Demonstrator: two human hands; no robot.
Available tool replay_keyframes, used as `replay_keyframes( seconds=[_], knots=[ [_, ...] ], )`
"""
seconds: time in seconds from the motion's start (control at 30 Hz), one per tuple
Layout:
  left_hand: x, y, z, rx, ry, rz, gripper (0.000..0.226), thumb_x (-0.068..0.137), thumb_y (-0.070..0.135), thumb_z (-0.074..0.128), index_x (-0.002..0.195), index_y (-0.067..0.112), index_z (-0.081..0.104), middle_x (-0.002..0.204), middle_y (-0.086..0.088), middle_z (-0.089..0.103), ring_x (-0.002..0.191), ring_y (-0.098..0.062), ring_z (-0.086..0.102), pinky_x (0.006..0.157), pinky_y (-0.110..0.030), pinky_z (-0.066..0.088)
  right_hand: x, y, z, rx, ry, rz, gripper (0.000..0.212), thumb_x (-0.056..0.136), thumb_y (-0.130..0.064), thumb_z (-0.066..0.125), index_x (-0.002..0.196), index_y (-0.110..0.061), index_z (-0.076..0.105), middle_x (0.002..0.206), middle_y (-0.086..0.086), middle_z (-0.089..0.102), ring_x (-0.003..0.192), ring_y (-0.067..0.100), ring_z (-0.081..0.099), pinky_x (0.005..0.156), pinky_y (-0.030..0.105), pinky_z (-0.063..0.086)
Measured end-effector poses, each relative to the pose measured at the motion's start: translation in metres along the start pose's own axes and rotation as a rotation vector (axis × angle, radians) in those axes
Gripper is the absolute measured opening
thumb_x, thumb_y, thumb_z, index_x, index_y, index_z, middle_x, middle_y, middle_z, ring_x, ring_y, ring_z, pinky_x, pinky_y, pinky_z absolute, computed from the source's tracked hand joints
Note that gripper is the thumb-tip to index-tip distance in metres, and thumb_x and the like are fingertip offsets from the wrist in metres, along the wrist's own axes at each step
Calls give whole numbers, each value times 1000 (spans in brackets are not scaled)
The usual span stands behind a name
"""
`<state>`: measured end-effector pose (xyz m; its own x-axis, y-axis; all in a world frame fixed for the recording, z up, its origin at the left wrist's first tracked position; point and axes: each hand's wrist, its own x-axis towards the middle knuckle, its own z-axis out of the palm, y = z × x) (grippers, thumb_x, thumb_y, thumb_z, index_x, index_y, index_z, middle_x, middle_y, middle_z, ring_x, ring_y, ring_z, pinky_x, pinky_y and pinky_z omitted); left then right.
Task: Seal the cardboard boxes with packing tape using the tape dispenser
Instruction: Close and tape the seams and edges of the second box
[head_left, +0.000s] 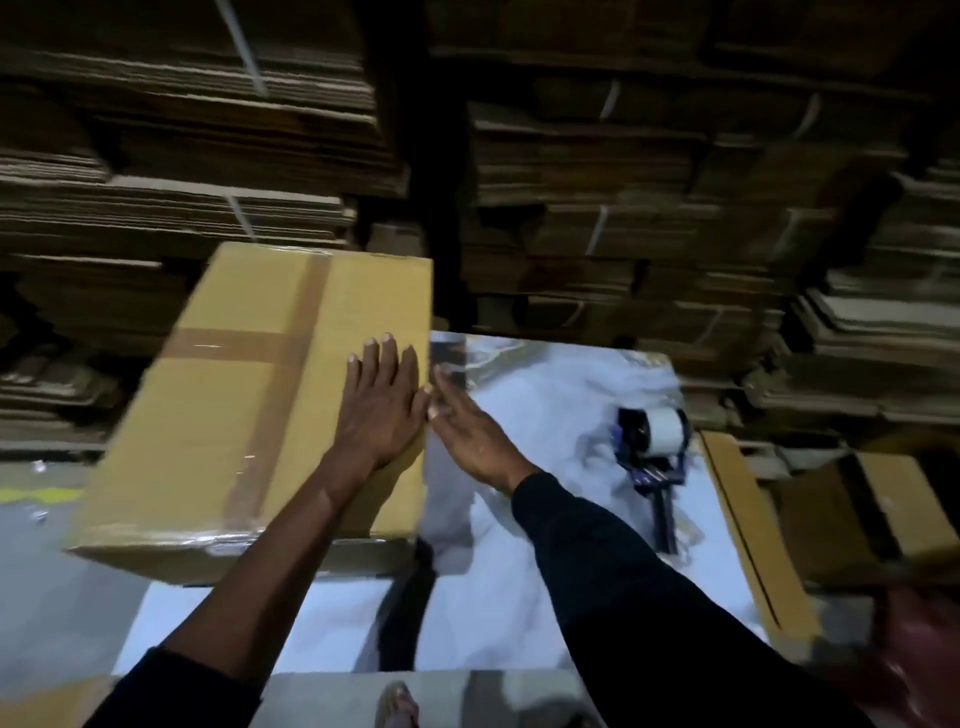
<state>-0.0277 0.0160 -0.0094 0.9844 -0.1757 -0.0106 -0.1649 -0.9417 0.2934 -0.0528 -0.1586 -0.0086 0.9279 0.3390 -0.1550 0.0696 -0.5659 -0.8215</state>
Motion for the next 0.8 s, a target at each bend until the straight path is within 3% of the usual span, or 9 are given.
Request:
replay_keyframes(
  seconds=[0.13, 0.23, 0.33, 0.4, 0.5, 0.57, 0.67, 0.8],
  knots=[
    [-2, 73, 24, -47, -37, 113, 100, 87, 75, -3, 164, 12, -2, 171, -13, -14, 158, -32, -18, 126, -46, -13, -55, 44, -41, -37, 58, 48, 68, 106, -43, 49, 164, -40, 14, 164, 1, 35, 142, 22, 45, 113, 34, 40],
    [-2, 146, 50, -299, -163, 141, 82, 105, 65, 25, 166, 14, 2, 173, -11, -12, 159, -27, -17, 128, -43, -8, -94, 80, -91, -28, 178, 61, 75, 105, -36, 54, 163, -45, 9, 167, 1, 30, 149, 17, 36, 115, 36, 39],
    [-7, 225, 78, -494, -276, 166, 73, 109, 50, 33, 167, 18, 2, 173, -4, -13, 158, -18, -18, 128, -38, -10, -140, 118, -146, -34, 276, 68, 80, 104, -33, 61, 165, -38, 10, 171, -5, 21, 153, 7, 21, 113, 21, 34],
    [-18, 278, 96, -587, -272, 199, 71, 109, 47, 38, 167, 18, 7, 173, 1, -6, 159, -13, -11, 129, -35, -4, -178, 146, -182, -4, 339, 90, 80, 103, -35, 62, 165, -36, 12, 171, -7, 19, 152, 6, 24, 108, 14, 36],
    [-44, 354, 127, -692, -257, 265, 72, 104, 49, 42, 165, 18, 18, 172, 3, 12, 159, -10, 10, 127, -26, 12, -241, 202, -227, -22, 406, 167, 81, 103, -43, 61, 165, -38, 9, 172, -13, 15, 154, 8, 21, 116, 29, 34],
    [-62, 398, 156, -707, -325, 317, 72, 104, 52, 43, 166, 26, 16, 172, 10, 13, 158, -6, 12, 126, -25, 18, -280, 249, -253, -50, 440, 245, 83, 102, -47, 61, 165, -39, 7, 172, -12, 14, 156, 12, 18, 121, 37, 31],
    [-80, 455, 201, -674, -428, 361, 71, 107, 50, 45, 166, 31, 10, 172, 16, 6, 157, 2, 6, 127, -24, 15, -328, 312, -286, -44, 475, 361, 87, 99, -52, 63, 164, -41, 7, 172, -6, 16, 156, 19, 21, 120, 40, 31],
    [-85, 522, 238, -697, -472, 320, 75, 105, 54, 45, 167, 31, 8, 172, 20, 1, 155, 8, -1, 118, -5, 8, -364, 371, -328, -43, 446, 458, 89, 99, -54, 63, 165, -40, 4, 173, -9, 10, 158, 17, 15, 123, 44, 29]
  ],
)
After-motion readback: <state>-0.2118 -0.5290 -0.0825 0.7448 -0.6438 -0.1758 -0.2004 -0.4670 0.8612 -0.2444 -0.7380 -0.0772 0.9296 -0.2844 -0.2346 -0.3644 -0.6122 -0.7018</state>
